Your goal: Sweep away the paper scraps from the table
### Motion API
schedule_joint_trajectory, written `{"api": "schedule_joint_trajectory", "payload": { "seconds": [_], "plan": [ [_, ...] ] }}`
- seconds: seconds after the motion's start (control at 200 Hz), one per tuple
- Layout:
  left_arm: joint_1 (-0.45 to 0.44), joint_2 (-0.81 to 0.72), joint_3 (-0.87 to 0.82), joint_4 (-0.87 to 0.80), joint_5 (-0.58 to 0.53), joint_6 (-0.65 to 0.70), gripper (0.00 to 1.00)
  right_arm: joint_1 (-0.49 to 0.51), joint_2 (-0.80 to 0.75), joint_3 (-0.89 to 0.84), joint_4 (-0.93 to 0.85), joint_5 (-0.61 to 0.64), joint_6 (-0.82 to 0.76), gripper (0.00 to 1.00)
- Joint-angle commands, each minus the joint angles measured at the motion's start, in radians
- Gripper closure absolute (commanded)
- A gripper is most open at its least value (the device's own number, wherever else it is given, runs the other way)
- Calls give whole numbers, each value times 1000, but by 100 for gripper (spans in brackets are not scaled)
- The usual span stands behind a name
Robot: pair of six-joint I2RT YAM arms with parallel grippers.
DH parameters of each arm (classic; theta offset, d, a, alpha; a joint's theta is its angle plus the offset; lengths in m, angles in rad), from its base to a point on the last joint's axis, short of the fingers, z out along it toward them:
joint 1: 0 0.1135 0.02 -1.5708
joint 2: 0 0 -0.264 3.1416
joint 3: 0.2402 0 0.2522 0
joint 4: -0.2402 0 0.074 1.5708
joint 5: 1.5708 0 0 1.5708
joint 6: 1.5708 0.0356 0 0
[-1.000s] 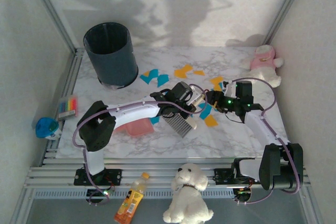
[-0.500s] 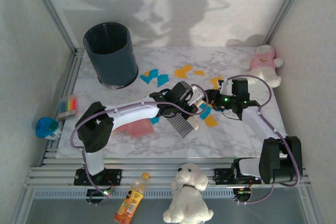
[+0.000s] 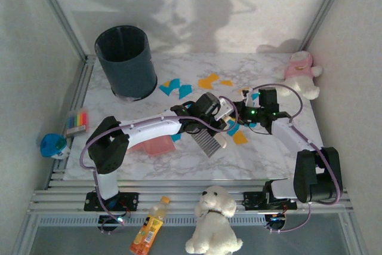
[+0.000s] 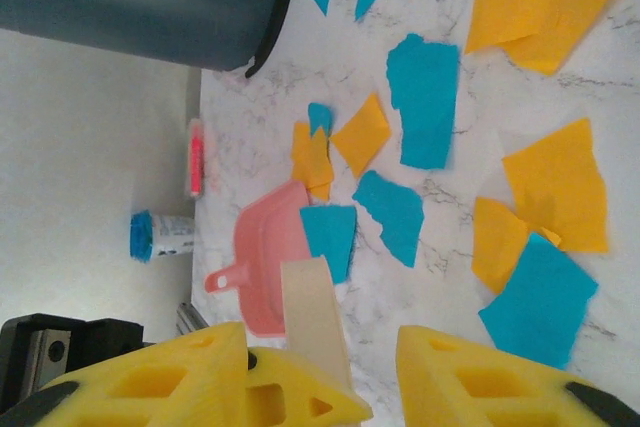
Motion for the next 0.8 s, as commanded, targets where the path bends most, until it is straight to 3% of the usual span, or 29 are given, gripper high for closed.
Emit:
{"api": "schedule_joint_trajectory", "payload": {
  "seconds": [0.0,0.14,0.3,0.436,0.586,0.791],
  "plan": [
    [-8,-16,52,29,-13,17,83,13,13,35,4,-28,-8,59],
    [-8,-16,53,32,-21,14,83,15,16,35,-2,-25,-12,62],
    [-8,-16,53,27,-25,15,80,16,2,36,-11,9,-11,75],
    [-8,-38,33,34,-34,15,58,15,-36,33,-18,96,-1,88],
    [-8,-96,-25,54,-78,19,34,-1,-97,24,-39,209,13,93],
    [25,-190,-92,-4,-126,41,29,-48,-174,9,-47,267,21,95]
  ]
}}
